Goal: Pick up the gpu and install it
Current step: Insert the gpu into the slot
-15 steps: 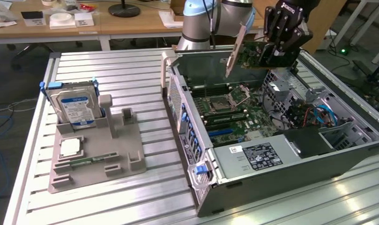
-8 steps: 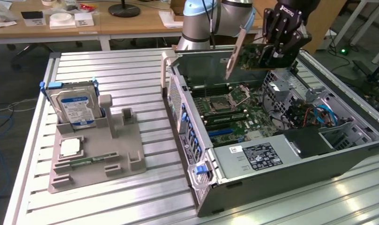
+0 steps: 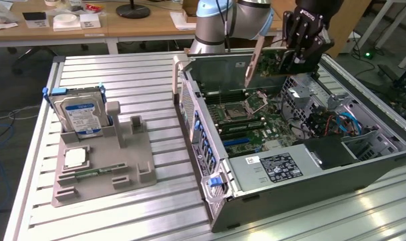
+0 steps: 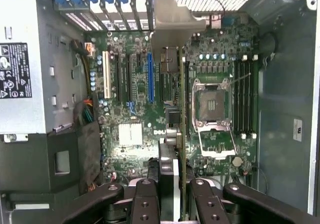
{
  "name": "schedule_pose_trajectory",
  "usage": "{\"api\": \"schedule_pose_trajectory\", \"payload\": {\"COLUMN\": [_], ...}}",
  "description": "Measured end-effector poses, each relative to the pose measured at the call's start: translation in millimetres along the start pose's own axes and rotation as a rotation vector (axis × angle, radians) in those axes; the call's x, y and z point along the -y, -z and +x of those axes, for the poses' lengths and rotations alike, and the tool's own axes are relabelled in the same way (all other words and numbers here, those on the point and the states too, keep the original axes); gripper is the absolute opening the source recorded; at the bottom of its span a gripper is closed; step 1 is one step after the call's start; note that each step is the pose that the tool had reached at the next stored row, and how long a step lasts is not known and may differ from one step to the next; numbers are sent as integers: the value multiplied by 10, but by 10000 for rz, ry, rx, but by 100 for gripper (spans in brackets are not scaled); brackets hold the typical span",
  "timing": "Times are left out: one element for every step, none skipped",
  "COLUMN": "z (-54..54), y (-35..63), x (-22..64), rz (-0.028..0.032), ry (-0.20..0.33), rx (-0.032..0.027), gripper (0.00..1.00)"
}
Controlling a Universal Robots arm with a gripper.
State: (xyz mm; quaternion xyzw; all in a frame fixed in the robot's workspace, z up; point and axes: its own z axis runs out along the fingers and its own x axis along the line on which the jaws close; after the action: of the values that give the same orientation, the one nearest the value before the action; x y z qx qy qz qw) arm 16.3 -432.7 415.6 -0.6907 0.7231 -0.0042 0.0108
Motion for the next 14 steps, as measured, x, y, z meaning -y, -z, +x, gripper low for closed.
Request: {"api": "schedule_pose_trajectory", "payload": {"z": [0, 0, 0, 1, 1, 1, 2, 7, 11, 15, 21, 25, 29, 32], "y": [-13, -28, -43, -58, -72, -81, -92, -104, -120, -138, -154, -168, -181, -190], "x": [0, 0, -1, -1, -2, -2, -2, -3, -4, -6, -7, -9, -11, -12], "rz": [1, 3, 6, 8, 10, 11, 12, 12, 12, 12, 12, 11, 11, 10], "ry": [-37, -117, -222, -352, -482, -563, -569, -571, -563, -529, -491, -449, -407, -375], "rx": [-3, -5, -7, -11, -13, -16, -14, -15, -14, -14, -13, -11, -11, -10], "gripper": [28, 28, 28, 28, 28, 28, 28, 28, 28, 28, 28, 28, 28, 28]}}
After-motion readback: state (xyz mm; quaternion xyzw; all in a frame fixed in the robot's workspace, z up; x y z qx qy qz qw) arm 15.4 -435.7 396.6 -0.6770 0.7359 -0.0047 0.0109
